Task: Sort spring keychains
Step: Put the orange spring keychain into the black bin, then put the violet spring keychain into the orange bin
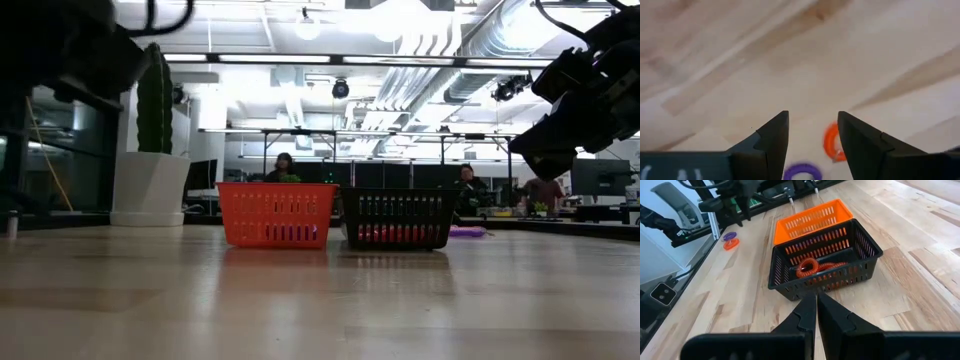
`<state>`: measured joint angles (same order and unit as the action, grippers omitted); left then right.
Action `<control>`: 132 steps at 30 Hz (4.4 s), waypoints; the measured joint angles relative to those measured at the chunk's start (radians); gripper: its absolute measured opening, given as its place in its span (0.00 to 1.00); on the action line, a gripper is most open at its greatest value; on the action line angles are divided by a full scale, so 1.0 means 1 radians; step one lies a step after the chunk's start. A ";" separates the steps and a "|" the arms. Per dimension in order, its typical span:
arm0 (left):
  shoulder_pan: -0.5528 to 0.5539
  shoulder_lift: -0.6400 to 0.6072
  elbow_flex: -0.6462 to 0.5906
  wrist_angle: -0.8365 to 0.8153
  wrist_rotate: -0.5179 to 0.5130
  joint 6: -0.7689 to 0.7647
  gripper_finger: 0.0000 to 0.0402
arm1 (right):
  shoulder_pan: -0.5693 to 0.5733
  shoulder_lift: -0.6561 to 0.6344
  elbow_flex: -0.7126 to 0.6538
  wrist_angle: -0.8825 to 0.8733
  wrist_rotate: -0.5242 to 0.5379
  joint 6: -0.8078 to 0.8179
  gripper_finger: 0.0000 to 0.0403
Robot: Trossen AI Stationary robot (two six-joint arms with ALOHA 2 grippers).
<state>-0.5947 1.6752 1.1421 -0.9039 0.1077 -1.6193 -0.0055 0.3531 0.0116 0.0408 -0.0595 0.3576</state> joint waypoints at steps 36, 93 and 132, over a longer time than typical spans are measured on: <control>-0.158 0.186 -0.019 0.228 0.027 0.051 0.41 | 0.000 0.000 0.000 0.001 0.000 0.000 0.03; 0.366 0.197 0.443 0.043 -0.353 0.715 0.08 | 0.000 0.000 0.000 0.001 0.000 0.000 0.03; 0.574 0.334 0.444 0.266 -0.104 0.996 0.40 | 0.000 0.000 0.000 0.001 0.000 0.000 0.03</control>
<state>-0.0206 2.0088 1.5864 -0.6384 0.0035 -0.6237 -0.0055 0.3531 0.0116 0.0418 -0.0597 0.3576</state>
